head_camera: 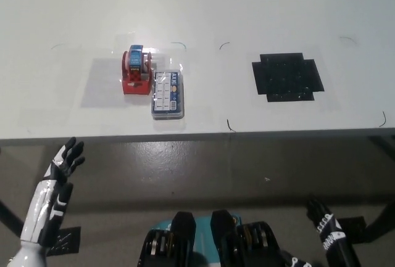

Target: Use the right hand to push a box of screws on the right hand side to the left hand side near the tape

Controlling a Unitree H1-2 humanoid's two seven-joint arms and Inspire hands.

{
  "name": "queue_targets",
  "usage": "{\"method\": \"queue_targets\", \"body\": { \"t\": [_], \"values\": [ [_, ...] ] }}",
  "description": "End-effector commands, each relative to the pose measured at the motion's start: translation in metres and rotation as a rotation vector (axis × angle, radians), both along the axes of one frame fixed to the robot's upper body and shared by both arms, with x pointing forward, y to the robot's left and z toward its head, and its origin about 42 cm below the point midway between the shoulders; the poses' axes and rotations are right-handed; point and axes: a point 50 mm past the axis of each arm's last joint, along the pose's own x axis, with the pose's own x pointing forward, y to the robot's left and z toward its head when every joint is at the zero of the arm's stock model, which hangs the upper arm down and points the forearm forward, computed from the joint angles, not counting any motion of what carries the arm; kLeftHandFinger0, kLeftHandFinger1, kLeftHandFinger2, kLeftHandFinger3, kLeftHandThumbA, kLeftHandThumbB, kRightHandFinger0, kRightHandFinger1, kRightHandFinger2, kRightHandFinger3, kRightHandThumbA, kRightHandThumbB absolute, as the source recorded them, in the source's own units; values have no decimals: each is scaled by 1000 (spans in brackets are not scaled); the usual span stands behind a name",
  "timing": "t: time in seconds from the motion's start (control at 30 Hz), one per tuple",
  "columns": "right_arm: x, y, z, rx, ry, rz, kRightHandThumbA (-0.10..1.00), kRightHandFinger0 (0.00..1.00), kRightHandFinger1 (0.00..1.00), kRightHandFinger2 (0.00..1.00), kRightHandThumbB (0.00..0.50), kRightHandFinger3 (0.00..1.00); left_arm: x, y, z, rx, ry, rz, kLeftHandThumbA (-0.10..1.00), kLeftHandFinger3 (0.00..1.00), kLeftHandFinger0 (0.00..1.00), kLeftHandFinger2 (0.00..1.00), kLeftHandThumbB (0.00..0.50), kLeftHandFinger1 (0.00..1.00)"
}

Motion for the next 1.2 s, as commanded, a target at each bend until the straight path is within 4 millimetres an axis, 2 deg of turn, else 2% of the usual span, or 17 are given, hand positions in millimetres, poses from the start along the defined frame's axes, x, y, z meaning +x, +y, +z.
{"method": "queue_targets", "body": {
  "t": [0.0, 0.03, 0.07, 0.13, 0.17, 0.23, 0.37, 0.53, 0.6, 0.67, 0.8, 0.9, 1.17],
  "values": [
    [18, 3, 10, 36, -48, 32, 1000, 1000, 1000, 1000, 278, 1000, 0, 5, -3, -9, -2, 10, 959, 1000, 1000, 1000, 128, 1000],
    [20, 3, 11, 32, -49, 33, 1000, 1000, 1000, 1000, 277, 1000, 0, 5, -4, -14, 2, 9, 959, 1000, 1000, 1000, 128, 1000],
    [27, 1, 12, 26, -58, 34, 1000, 1000, 1000, 1000, 256, 1000, 0, 4, -11, -14, 30, 18, 976, 1000, 1000, 1000, 144, 1000],
    [30, -1, 13, 17, -64, 35, 1000, 1000, 1000, 1000, 227, 1000, -2, 2, -17, -28, 47, 19, 969, 1000, 1000, 1000, 126, 1000],
    [33, -1, 13, 23, -64, 35, 1000, 1000, 1000, 1000, 236, 1000, -4, 1, -21, -41, 56, 17, 957, 1000, 1000, 1000, 128, 1000],
    [38, 1, 13, 43, -57, 31, 1000, 1000, 1000, 1000, 230, 1000, -5, -1, -26, -47, 61, 21, 946, 1000, 1000, 1000, 102, 1000],
    [44, 6, 13, 54, -52, 31, 1000, 1000, 1000, 1000, 237, 1000, -9, 0, -36, -65, 90, 22, 927, 1000, 1000, 1000, 107, 1000],
    [34, 3, 7, 60, -22, 9, 1000, 1000, 1000, 1000, 233, 1000, -23, -1, -56, -81, 153, 18, 901, 1000, 1000, 1000, 76, 1000],
    [33, 1, 6, 66, -19, -1, 1000, 1000, 1000, 1000, 231, 1000, -25, -1, -60, -81, 161, 22, 890, 1000, 1000, 1000, 72, 1000],
    [24, 1, 1, 72, 7, -3, 1000, 1000, 1000, 1000, 217, 1000, -38, 0, -66, -70, 174, 34, 885, 1000, 1000, 1000, 72, 1000],
    [15, 1, -5, 84, 24, -2, 1000, 1000, 1000, 1000, 222, 1000, -52, 0, -72, -68, 203, 50, 906, 1000, 1000, 1000, 80, 1000],
    [11, 2, -6, 73, 33, -2, 1000, 1000, 1000, 1000, 217, 1000, -55, 1, -75, -74, 206, 45, 927, 1000, 1000, 1000, 76, 1000],
    [6, 1, -12, 69, 38, -2, 1000, 1000, 1000, 1000, 216, 1000, -58, 1, -76, -84, 220, 43, 937, 1000, 1000, 1000, 104, 1000]
  ]
}}
